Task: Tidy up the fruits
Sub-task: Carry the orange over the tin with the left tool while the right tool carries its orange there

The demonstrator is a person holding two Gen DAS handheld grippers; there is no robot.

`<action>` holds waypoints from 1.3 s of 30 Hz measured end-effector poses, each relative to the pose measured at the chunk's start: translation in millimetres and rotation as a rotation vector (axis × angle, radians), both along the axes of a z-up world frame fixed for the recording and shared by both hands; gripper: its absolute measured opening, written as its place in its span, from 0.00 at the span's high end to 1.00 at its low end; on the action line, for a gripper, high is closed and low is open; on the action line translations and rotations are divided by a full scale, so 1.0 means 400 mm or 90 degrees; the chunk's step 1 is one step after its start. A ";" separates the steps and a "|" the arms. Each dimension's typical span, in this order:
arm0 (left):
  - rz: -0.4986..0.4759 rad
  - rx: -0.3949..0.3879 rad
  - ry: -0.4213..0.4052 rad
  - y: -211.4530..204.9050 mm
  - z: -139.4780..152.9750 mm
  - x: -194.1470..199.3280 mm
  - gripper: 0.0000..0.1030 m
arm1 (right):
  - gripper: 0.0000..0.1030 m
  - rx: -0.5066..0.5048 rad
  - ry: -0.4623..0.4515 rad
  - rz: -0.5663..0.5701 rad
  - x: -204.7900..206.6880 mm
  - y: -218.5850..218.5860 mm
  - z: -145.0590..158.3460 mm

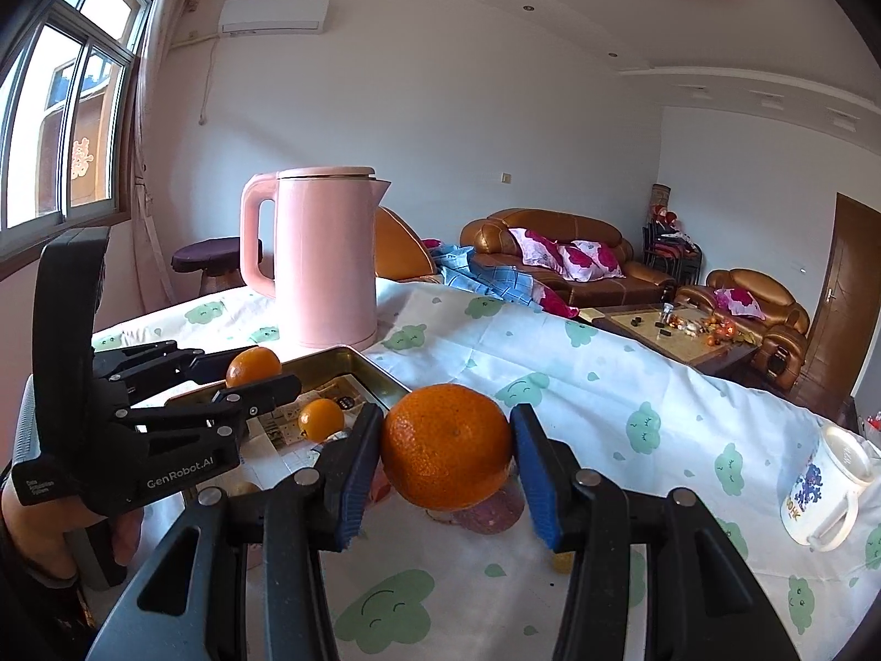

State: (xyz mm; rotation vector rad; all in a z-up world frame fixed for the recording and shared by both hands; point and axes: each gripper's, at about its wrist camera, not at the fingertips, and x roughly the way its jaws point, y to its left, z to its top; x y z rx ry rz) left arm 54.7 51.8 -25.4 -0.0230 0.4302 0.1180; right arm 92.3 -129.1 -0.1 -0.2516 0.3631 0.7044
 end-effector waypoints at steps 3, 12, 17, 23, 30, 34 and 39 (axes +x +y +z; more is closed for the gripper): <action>0.006 -0.002 0.003 0.020 -0.001 0.000 0.62 | 0.52 0.000 0.000 0.007 0.000 0.017 0.004; 0.026 -0.002 0.026 0.081 -0.010 0.006 0.62 | 0.52 -0.004 -0.004 0.030 0.005 0.083 0.023; 0.028 -0.001 0.041 0.099 -0.019 0.012 0.62 | 0.52 -0.010 0.000 0.044 0.008 0.123 0.018; 0.032 0.001 0.055 0.120 -0.027 0.018 0.62 | 0.52 -0.015 0.006 0.057 0.011 0.164 0.009; 0.034 -0.002 0.064 0.140 -0.033 0.024 0.62 | 0.52 -0.024 0.016 0.069 0.012 0.206 -0.012; 0.033 0.000 0.066 0.144 -0.034 0.027 0.62 | 0.52 -0.030 0.025 0.076 0.011 0.223 -0.028; 0.033 -0.002 0.072 0.155 -0.038 0.034 0.62 | 0.52 -0.038 0.035 0.080 0.014 0.240 -0.049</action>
